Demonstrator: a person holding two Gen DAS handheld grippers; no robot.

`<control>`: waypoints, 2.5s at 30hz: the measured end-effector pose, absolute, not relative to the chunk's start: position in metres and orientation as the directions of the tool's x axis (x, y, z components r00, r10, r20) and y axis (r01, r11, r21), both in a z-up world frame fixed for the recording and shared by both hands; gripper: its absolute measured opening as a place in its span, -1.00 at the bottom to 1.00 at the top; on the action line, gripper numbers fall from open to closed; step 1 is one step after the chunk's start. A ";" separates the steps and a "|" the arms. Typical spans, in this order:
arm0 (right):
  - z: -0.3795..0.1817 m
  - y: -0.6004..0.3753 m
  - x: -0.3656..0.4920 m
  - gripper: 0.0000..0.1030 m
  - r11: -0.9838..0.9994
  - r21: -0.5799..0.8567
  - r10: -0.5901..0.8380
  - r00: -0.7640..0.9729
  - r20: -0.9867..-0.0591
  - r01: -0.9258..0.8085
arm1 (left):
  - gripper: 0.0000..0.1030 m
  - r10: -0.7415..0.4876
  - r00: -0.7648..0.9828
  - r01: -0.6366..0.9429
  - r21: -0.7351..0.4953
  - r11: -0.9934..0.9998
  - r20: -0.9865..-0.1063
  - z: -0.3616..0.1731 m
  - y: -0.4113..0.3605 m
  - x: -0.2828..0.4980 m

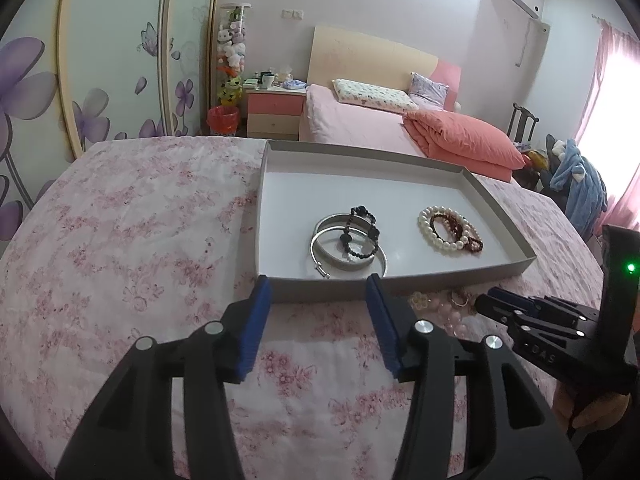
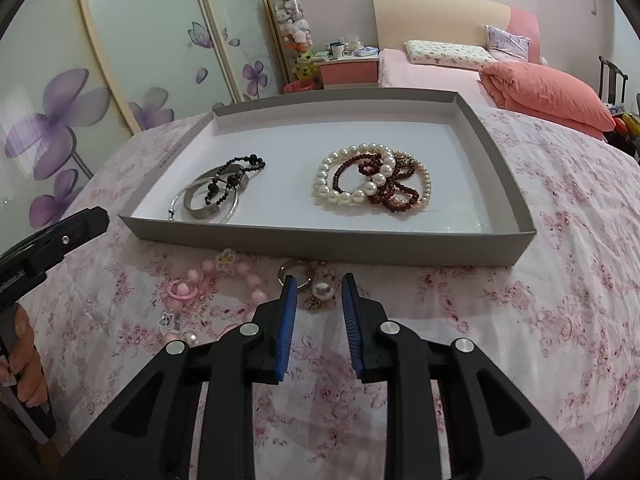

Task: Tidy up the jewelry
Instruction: 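Withdraw both open tools from the tray toward the remaining jewelry, then grasp the pink flower-charm bracelet with left tool while right tool grasps pearl earring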

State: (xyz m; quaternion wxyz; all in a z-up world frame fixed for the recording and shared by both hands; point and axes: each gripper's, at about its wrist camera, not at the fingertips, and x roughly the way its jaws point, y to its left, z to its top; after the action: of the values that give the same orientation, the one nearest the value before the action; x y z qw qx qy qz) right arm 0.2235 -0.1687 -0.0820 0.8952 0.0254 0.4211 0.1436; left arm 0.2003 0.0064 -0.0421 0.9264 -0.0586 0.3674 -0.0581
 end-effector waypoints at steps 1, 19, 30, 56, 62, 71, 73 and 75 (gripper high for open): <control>-0.084 -0.168 0.225 -0.61 0.958 0.162 0.274 0.598 -0.753 -0.235 | -0.05 -0.155 0.719 0.069 -0.152 0.986 -0.677 -0.043 0.005 0.200; -0.087 -0.186 0.223 -0.72 0.982 0.129 0.187 0.601 -0.777 -0.138 | -0.05 -0.233 0.625 0.195 -0.139 0.971 -0.745 -0.066 -0.043 0.209; -0.087 -0.190 0.221 -0.72 0.985 0.106 0.169 0.611 -0.773 -0.138 | -0.54 -0.130 0.576 0.231 0.008 0.973 -0.807 -0.089 -0.071 0.222; -0.076 -0.190 0.215 -0.72 0.980 0.125 0.197 0.646 -0.738 -0.156 | -0.56 -0.125 0.620 0.154 -0.036 0.987 -0.775 -0.074 -0.026 0.213; -0.063 -0.188 0.208 -0.72 0.976 0.134 0.216 0.674 -0.706 -0.172 | -0.56 -0.209 0.662 0.200 -0.100 0.975 -0.720 -0.050 -0.032 0.205; -0.048 -0.190 0.194 -0.72 0.972 0.141 0.235 0.706 -0.668 -0.190 | -0.56 -0.325 0.671 0.275 -0.184 0.944 -0.666 -0.028 -0.049 0.196; -0.044 -0.190 0.191 -0.72 0.971 0.142 0.239 0.715 -0.657 -0.195 | -0.56 -0.346 0.670 0.288 -0.200 0.936 -0.656 -0.023 -0.050 0.194; -0.040 -0.189 0.188 -0.73 0.969 0.144 0.245 0.722 -0.647 -0.199 | -0.56 -0.358 0.672 0.294 -0.211 0.932 -0.649 -0.020 -0.050 0.193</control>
State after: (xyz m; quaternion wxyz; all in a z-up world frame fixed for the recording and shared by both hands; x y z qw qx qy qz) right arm 0.1883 -0.1893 -0.0402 0.9274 0.0323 0.3530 0.1196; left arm 0.1927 -0.0500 -0.0201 0.9131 -0.0445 0.3638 -0.1785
